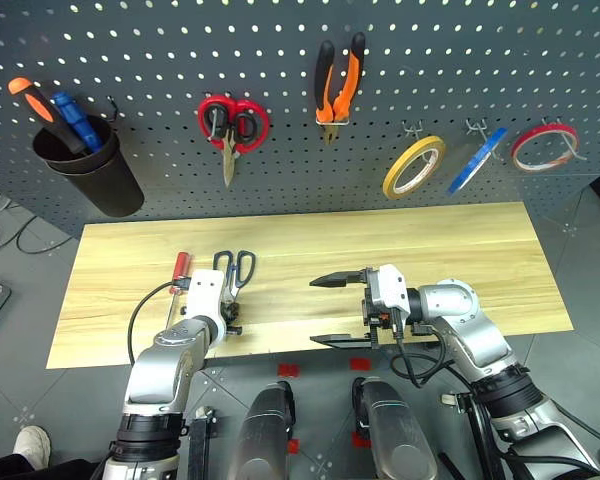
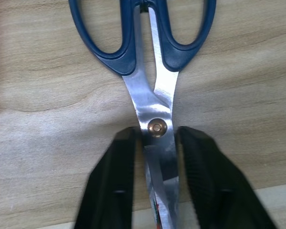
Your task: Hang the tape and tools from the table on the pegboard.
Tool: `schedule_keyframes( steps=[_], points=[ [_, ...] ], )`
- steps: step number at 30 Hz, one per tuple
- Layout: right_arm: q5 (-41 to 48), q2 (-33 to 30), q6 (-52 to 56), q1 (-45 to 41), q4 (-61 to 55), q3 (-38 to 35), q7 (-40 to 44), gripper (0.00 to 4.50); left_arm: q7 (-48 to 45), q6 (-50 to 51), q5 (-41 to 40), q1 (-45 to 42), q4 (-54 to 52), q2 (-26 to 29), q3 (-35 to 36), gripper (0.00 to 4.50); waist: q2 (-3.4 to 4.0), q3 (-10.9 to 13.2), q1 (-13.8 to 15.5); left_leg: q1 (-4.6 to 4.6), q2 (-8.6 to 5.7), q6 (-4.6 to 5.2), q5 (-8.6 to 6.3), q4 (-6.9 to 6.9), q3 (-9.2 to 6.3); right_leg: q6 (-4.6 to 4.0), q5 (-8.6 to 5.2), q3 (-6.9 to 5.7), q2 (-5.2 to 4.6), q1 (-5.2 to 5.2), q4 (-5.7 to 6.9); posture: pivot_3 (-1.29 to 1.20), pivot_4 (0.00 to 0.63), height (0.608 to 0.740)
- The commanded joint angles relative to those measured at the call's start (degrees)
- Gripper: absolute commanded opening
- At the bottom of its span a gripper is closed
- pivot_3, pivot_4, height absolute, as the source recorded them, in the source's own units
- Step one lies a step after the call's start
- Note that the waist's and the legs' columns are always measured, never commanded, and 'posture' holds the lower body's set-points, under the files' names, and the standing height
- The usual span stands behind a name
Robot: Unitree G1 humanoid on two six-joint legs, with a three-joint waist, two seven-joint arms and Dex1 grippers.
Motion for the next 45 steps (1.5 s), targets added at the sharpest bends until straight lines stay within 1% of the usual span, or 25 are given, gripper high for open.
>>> schedule_keyframes(
  steps=[1,11,15,17,26,28,30,36,37,38,39,45],
  points=[
    [0.04,0.66,-0.4,-0.46,-0.58,-0.01,-0.32,4.5,-0.3,0.85,0.3,1.09,-0.32,0.5,0.06,0.54,0.02,0.08,0.0,0.0,0.0,0.0,0.0,0.0,0.0,0.0,0.0,0.0,0.0,0.0,0.0,-0.13,0.431,0.74],
    [-0.03,1.13,-1.04,-1.06,0.39,-0.01,-0.42,4.5,-0.48,0.49,0.42,1.38,-0.87,0.72,0.01,0.54,0.09,0.25,0.0,0.0,0.0,-0.02,0.0,-0.02,0.0,0.0,0.0,0.0,-0.01,0.0,-0.01,-0.12,0.426,0.74],
    [0.28,1.11,-0.99,-1.51,0.48,-0.59,-0.5,4.5,-0.52,0.33,0.3,2.24,-3.15,0.62,-0.25,0.54,0.09,0.25,0.0,-0.01,0.0,-0.03,0.0,-0.03,0.0,0.01,0.0,0.0,-0.01,-0.01,-0.02,-0.12,0.415,0.74],
    [0.25,1.03,-1.06,-1.62,0.72,-0.82,-0.65,4.5,-0.51,0.33,0.29,2.54,-3.6,0.6,-0.26,0.54,0.09,0.25,0.01,-0.01,0.0,-0.04,0.01,-0.05,0.0,0.01,0.0,-0.01,-0.01,-0.03,-0.03,-0.12,0.399,0.74],
    [-0.47,1.55,-1.78,-2.47,1.95,-1.33,-2.05,4.5,-0.77,-0.95,1.01,1.81,-1.92,1.04,-1.29,0.54,0.09,0.25,0.0,-0.05,0.0,-0.15,0.06,-0.08,-0.03,0.01,0.0,-0.06,-0.01,-0.05,-0.04,-0.13,0.391,0.74],
    [-0.47,1.43,-1.83,-2.4,1.91,-1.37,-2.05,4.5,-0.9,-0.54,1.17,1.7,-1.8,1.29,-1.55,1.25,0.09,0.25,0.0,-0.05,0.0,-0.16,0.07,-0.08,-0.03,0.01,0.0,-0.06,-0.01,-0.06,-0.03,-0.14,0.392,0.74],
    [-0.83,1.2,-2.09,-2.42,2.28,-1.28,-2.0,4.5,-1.02,-0.43,1.42,1.58,-1.49,1.49,-1.72,1.73,0.09,0.25,0.0,-0.06,0.0,-0.17,0.07,-0.08,-0.03,0.01,0.0,-0.06,-0.01,-0.06,-0.03,-0.14,0.399,0.74],
    [-4.58,0.16,-4.1,-2.95,5.54,-0.42,-2.49,4.5,-1.35,-0.5,1.94,0.88,-0.81,1.81,-1.88,3.55,0.09,0.25,0.0,-0.05,-0.01,-0.16,0.07,-0.09,-0.02,0.01,0.0,-0.06,-0.01,-0.07,-0.04,-0.13,0.402,0.74],
    [-5.03,0.14,-4.46,-3.07,6.05,-0.37,-2.49,4.5,-1.34,-0.58,2.03,0.7,-0.59,1.89,-1.9,3.79,0.09,0.25,0.0,-0.06,-0.01,-0.17,0.07,-0.09,-0.02,0.01,0.0,-0.06,-0.01,-0.07,-0.04,-0.13,0.402,0.74],
    [-5.58,0.22,-4.71,-3.31,6.65,-0.36,-2.76,4.5,-1.33,-0.69,2.13,0.46,-0.21,1.99,-1.9,4.17,0.09,0.25,-0.01,-0.06,0.0,-0.16,0.07,-0.1,-0.02,0.01,0.0,-0.06,-0.01,-0.08,-0.04,-0.13,0.402,0.74],
    [-5.89,0.32,-4.57,-3.44,6.9,-0.38,-2.97,4.5,-1.34,-0.77,2.18,0.34,-0.01,2.12,-1.86,4.42,0.09,0.25,0.0,-0.05,0.0,-0.17,0.07,-0.1,-0.02,0.01,0.0,-0.06,-0.01,-0.08,-0.04,-0.13,0.409,0.74],
    [-6.8,0.95,-5.65,-4.54,9.01,-0.54,-3.14,4.5,-1.98,-1.48,2.02,-1.25,2.67,2.4,-1.91,4.47,0.09,0.27,0.0,-0.05,0.0,-0.17,0.07,-0.1,-0.02,0.01,0.0,-0.07,-0.01,-0.08,-0.03,-0.13,0.413,0.74]
  ],
)
